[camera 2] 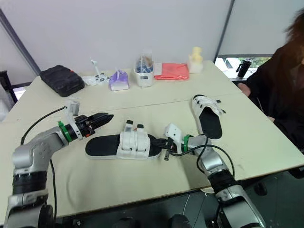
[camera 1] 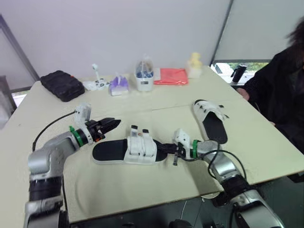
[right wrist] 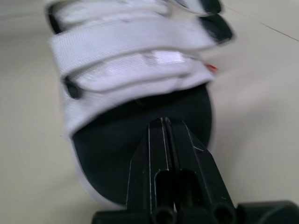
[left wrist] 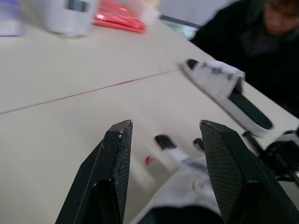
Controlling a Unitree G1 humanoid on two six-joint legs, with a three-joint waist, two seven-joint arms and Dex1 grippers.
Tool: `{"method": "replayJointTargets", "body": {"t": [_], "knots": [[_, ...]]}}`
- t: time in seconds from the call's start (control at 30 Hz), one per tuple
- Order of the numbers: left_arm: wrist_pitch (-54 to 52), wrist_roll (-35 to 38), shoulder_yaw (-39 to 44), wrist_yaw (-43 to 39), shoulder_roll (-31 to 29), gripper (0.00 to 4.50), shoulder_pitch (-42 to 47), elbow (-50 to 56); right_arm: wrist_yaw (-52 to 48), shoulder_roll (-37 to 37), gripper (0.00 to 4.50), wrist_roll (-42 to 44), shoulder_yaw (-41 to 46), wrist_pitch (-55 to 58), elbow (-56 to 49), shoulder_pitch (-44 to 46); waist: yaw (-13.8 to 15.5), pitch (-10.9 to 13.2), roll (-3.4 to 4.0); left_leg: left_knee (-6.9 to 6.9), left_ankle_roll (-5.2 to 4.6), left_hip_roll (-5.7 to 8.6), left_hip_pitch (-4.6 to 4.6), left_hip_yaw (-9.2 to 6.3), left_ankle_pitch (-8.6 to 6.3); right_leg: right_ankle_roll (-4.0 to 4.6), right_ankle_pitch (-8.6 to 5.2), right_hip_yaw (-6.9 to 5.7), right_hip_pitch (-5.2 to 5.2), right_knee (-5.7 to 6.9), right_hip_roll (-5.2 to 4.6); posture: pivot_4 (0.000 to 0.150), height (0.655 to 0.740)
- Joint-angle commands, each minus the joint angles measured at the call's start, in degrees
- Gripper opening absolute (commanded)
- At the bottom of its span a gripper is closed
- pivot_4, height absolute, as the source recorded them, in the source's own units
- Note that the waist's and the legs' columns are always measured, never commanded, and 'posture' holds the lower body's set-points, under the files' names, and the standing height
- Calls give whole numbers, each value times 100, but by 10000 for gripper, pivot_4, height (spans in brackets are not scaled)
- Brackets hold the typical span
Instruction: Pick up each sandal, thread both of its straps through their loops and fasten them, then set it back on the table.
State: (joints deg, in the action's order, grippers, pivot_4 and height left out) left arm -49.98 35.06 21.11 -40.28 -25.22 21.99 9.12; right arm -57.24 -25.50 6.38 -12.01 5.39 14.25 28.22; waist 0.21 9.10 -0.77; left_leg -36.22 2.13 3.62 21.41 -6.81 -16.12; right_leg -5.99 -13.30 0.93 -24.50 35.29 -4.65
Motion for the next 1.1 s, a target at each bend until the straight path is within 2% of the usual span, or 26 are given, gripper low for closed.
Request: {"method": "replayJointTargets", "body": {"t": [0.03, 0.1, 0.17, 0.33, 0.37, 0.43, 0.47, 0.5, 0.67, 0.87, 0.97, 1.1], "knots": [[-355, 500, 113, 358, 65, 23209, -651, 1155, 150, -385, 0, 273, 454, 714, -1122, -241, 33, 4, 1, 1, 6, 1, 11, 5, 4, -1, 10, 2, -7, -12, -1, 1500, 7400], [-544, 761, 101, 484, 94, 23209, -1029, 1540, 184, -617, 0, 394, 618, 1074, -1625, -419, 44, 11, 2, 5, 21, 1, 11, 15, 12, -1, 9, 8, -6, -26, -6, 1500, 7400], [-766, 1093, 139, 561, 89, 23209, -1334, 1762, 240, -888, 0, 529, 833, 1482, -2162, -619, 52, 27, -5, 6, -7, 0, 11, 16, -4, -1, 9, 7, -6, -30, -5, 1500, 7400], [-1119, 1799, 96, 602, 80, 23209, -1589, 1669, 517, -1356, 0, 833, 1416, 2337, -3093, -953, 52, 43, -8, 5, -8, -3, 10, 18, -4, 1, 7, -1, -3, -30, -3, 1500, 7400], [-1125, 1831, 33, 607, 68, 28872, -1595, 1623, 569, -1396, 0, 878, 1493, 2439, -3186, -984, 52, 44, -7, 3, -8, -4, 10, 20, -4, 1, 7, -2, -2, -30, -2, 1500, 7400], [-1069, 1797, -139, 513, 17, 36392, -1590, 1451, 718, -1466, 0, 981, 1686, 2679, -3449, -1106, 49, 44, -8, 2, -9, -4, 8, 24, -4, 1, 7, -2, 0, -30, -1, 1500, 7400], [-1039, 1790, -195, 467, -11, 42052, -1568, 1367, 778, -1496, 0, 1012, 1746, 2763, -3564, -1174, 52, 44, -7, 2, -9, -4, 7, 24, -4, 1, 7, -1, 0, -30, -1, 1500, 7400], [-991, 1755, -262, 424, -39, 44334, -1530, 1274, 831, -1518, 0, 1040, 1796, 2833, -3666, -1243, 52, 44, -8, 3, -9, -4, 6, 24, -4, 1, 7, -2, 1, -30, 2, 1500, 7400], [-782, 1522, -754, 130, -167, 44334, -1032, 604, 1102, -1528, 0, 1186, 1902, 3156, -4164, -1477, 57, 46, -9, 1, -9, -3, 7, 25, -3, 1, 7, -2, 1, -30, 4, 1500, 7400], [-621, 1361, -1502, -569, 45, 44334, -36, -481, 1350, -1494, 0, 1314, 1853, 3353, -4414, -1637, 62, 47, -11, -3, -10, 2, 8, 25, -2, 0, 8, -5, 4, -30, 3, 1500, 7400], [-389, 997, -1851, -743, 163, 35136, 325, -1105, 1394, -1532, 0, 1404, 1830, 3454, -4605, -1773, 49, 47, -11, -1, -10, 3, 7, 25, -2, 0, 8, -5, 4, -29, 3, 1500, 7400], [-197, 788, -2018, -875, 263, 15054, 569, -1436, 1495, -1538, 0, 1457, 1860, 3509, -4736, -1889, 45, 47, -12, -1, -10, 1, 6, 27, -2, -1, 8, -2, 2, -29, 5, 1500, 7400]]}}
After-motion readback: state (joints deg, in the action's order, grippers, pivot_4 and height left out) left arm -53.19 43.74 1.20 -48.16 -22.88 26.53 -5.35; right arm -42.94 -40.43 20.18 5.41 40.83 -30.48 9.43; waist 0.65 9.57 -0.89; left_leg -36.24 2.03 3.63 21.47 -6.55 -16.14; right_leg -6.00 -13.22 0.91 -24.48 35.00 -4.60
